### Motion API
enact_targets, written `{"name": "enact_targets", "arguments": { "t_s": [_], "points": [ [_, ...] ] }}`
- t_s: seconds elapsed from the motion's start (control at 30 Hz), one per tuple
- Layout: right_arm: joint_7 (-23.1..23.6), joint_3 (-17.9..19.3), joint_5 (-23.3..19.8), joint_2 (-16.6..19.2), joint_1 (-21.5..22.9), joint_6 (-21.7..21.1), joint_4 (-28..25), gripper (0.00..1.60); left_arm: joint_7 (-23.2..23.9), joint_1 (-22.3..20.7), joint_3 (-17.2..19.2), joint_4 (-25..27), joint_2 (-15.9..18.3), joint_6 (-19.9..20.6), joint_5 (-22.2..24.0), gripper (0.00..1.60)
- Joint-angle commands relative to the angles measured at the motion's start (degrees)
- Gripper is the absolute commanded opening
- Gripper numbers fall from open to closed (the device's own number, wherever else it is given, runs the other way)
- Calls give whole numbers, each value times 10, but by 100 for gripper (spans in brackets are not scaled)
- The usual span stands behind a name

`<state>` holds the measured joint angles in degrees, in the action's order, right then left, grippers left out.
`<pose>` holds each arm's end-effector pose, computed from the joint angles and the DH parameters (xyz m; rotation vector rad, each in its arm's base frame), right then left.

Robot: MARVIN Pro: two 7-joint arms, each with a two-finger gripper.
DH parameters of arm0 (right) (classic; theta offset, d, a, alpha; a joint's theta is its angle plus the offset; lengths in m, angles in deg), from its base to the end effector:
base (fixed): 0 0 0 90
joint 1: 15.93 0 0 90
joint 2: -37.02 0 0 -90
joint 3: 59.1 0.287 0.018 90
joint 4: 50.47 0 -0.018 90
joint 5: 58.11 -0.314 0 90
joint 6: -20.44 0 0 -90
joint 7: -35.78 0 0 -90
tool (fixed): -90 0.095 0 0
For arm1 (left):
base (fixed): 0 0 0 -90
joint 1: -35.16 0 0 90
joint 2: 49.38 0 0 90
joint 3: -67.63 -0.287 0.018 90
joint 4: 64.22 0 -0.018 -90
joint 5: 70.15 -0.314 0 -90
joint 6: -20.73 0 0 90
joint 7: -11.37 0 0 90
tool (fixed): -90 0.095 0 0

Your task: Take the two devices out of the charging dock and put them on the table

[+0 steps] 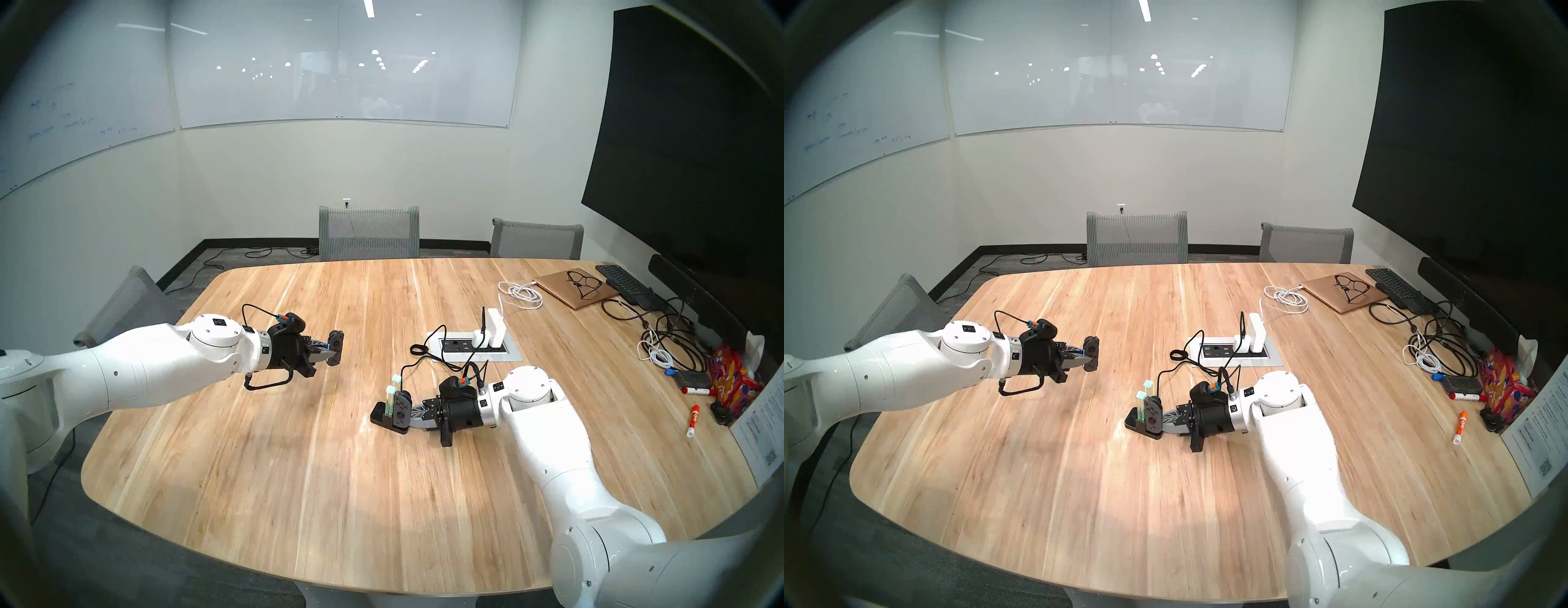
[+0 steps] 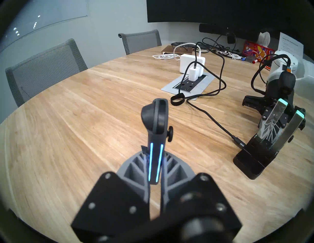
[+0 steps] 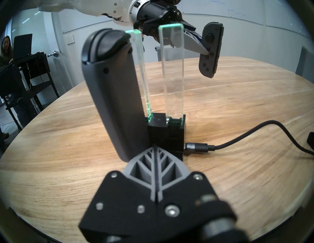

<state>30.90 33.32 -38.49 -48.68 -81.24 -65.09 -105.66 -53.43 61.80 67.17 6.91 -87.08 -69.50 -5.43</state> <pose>0.4497 0.0400 -0.3608 -1.6213 -1.3626 -1.0102 0.4934 0.0694 -0.2701 2.1744 -1.0629 1.2959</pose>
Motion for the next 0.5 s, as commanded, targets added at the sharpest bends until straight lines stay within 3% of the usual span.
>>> {"name": "enact_targets", "arguments": {
  "t_s": [0.0,0.37,0.4,0.47],
  "points": [
    [-1,-4,0,-7,-3,0,-1,0,-3,-13,9,5,4,-4,-1,0],
    [-1,-4,0,-7,-3,0,-1,0,-17,-12,11,15,8,-6,0,0],
    [-1,-4,0,-7,-3,0,-1,0,-17,-12,11,15,8,-6,0,7],
    [-1,-4,0,-7,-3,0,-1,0,-18,-12,11,15,8,-5,2,58]
  ]
}}
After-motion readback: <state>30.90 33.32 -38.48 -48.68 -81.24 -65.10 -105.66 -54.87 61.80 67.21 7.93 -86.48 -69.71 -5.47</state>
